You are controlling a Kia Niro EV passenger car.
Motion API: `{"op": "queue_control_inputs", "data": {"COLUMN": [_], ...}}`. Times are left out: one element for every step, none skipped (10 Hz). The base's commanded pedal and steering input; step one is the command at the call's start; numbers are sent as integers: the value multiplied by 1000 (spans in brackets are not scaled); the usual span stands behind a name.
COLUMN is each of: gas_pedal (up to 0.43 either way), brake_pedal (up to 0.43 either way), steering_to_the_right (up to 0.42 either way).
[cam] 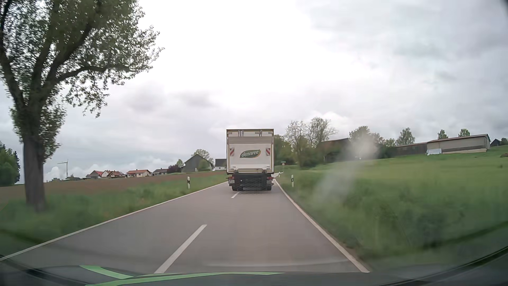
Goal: Follow the waypoints while adhering to traffic rules and regulations
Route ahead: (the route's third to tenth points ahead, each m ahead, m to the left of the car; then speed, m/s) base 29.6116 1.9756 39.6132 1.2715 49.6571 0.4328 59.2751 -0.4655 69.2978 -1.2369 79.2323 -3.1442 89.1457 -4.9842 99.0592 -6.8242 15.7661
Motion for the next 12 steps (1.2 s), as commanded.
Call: {"op": "queue_control_inputs", "data": {"gas_pedal": [248, 248, 260, 260, 260, 260, 260, 268, 268, 268, 268, 280], "brake_pedal": [0, 0, 0, 0, 0, 0, 0, 0, 0, 0, 0, 0], "steering_to_the_right": [12, 11, 11, 11, 10, 10, 9, 9, 8, 8, 8, 8]}}
